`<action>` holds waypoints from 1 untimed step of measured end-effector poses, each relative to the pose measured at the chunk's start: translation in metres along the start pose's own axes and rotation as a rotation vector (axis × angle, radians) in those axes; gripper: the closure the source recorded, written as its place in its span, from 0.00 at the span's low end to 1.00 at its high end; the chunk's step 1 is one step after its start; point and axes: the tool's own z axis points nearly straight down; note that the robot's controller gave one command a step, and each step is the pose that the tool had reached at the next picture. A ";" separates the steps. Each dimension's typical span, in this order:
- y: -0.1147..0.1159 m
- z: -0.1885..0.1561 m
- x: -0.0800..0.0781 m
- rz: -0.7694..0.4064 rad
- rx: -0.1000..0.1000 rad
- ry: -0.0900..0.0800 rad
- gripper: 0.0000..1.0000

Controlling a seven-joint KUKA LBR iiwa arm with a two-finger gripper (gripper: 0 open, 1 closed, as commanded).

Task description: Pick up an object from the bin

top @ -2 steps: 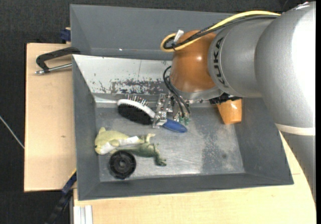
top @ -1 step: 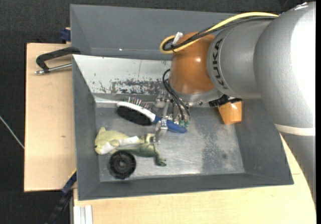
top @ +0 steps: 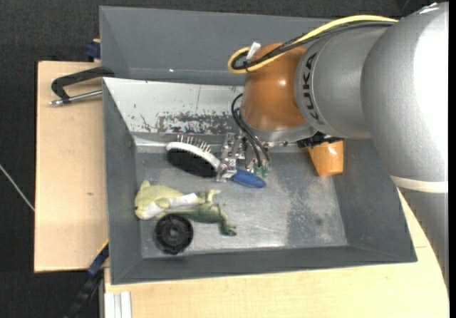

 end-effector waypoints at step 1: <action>0.004 -0.200 0.020 -0.244 0.001 0.006 1.00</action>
Offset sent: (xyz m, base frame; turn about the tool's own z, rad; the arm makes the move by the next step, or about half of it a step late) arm -0.0252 0.0045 0.1944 -0.2431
